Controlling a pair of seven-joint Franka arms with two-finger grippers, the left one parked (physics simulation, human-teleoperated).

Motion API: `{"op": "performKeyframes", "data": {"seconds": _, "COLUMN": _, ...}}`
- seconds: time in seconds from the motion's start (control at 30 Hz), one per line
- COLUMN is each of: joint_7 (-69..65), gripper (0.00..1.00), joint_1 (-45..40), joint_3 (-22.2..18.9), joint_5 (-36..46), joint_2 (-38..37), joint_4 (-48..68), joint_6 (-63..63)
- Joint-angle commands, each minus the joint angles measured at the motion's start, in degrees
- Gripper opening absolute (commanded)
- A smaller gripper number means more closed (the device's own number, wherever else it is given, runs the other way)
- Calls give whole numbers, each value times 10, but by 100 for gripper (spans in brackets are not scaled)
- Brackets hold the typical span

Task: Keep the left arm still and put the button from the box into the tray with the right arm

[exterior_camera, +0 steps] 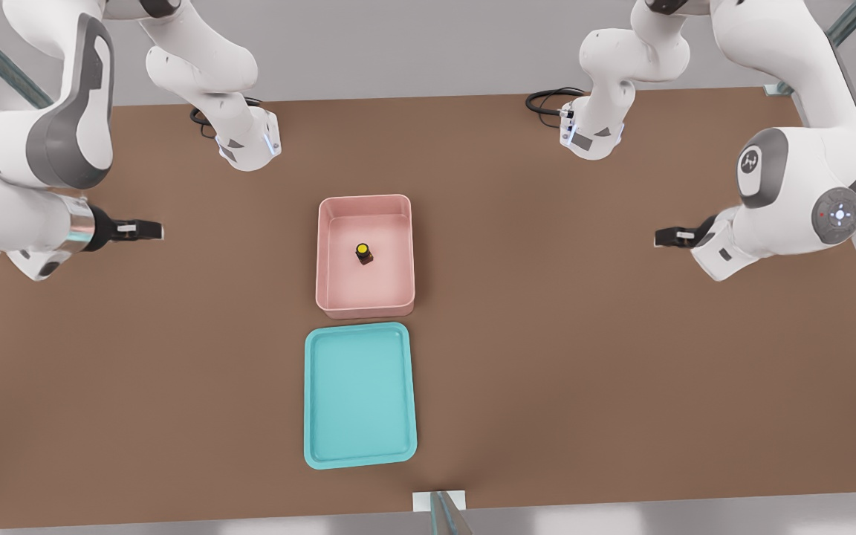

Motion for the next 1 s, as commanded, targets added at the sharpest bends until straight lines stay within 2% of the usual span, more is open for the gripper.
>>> {"op": "performKeyframes", "data": {"seconds": 0.0, "joint_7": -24, "gripper": 100, "joint_1": 5, "joint_3": 2, "joint_5": 1, "joint_2": 0, "joint_4": 0, "joint_6": 150}}
{"op": "performKeyframes", "data": {"seconds": 0.03, "joint_7": -21, "gripper": 100, "joint_1": 11, "joint_3": 3, "joint_5": 1, "joint_2": 4, "joint_4": 0, "joint_6": 151}}
{"op": "performKeyframes", "data": {"seconds": 0.07, "joint_7": -15, "gripper": 100, "joint_1": 60, "joint_3": 4, "joint_5": 3, "joint_2": 4, "joint_4": 0, "joint_6": 150}}
{"op": "performKeyframes", "data": {"seconds": 0.17, "joint_7": 147, "gripper": 100, "joint_1": 220, "joint_3": 3, "joint_5": 4, "joint_2": 5, "joint_4": 6, "joint_6": 150}}
{"op": "performKeyframes", "data": {"seconds": 0.2, "joint_7": 204, "gripper": 100, "joint_1": 255, "joint_3": 3, "joint_5": 3, "joint_2": 10, "joint_4": 6, "joint_6": 155}}
{"op": "performKeyframes", "data": {"seconds": 0.27, "joint_7": 221, "gripper": 100, "joint_1": 284, "joint_3": 4, "joint_5": 26, "joint_2": 17, "joint_4": 5, "joint_6": 168}}
{"op": "performKeyframes", "data": {"seconds": 0.3, "joint_7": 291, "gripper": 100, "joint_1": 328, "joint_3": 4, "joint_5": 22, "joint_2": 29, "joint_4": 5, "joint_6": 169}}
{"op": "performKeyframes", "data": {"seconds": 0.33, "joint_7": 305, "gripper": 100, "joint_1": 357, "joint_3": 4, "joint_5": 22, "joint_2": 62, "joint_4": 0, "joint_6": 185}}
{"op": "performKeyframes", "data": {"seconds": 0.4, "joint_7": 364, "gripper": 99, "joint_1": 385, "joint_3": 5, "joint_5": 14, "joint_2": 91, "joint_4": -24, "joint_6": 246}}
{"op": "performKeyframes", "data": {"seconds": 0.53, "joint_7": 427, "gripper": 100, "joint_1": 408, "joint_3": 5, "joint_5": 13, "joint_2": 55, "joint_4": -202, "joint_6": 456}}
{"op": "performKeyframes", "data": {"seconds": 0.67, "joint_7": 447, "gripper": 100, "joint_1": 423, "joint_3": 6, "joint_5": 14, "joint_2": 57, "joint_4": -300, "joint_6": 580}}
{"op": "performKeyframes", "data": {"seconds": 0.83, "joint_7": 450, "gripper": 100, "joint_1": 422, "joint_3": 6, "joint_5": 15, "joint_2": 97, "joint_4": -334, "joint_6": 721}}
{"op": "performKeyframes", "data": {"seconds": 0.97, "joint_7": 450, "gripper": 100, "joint_1": 423, "joint_3": 6, "joint_5": 15, "joint_2": 106, "joint_4": -367, "joint_6": 742}}
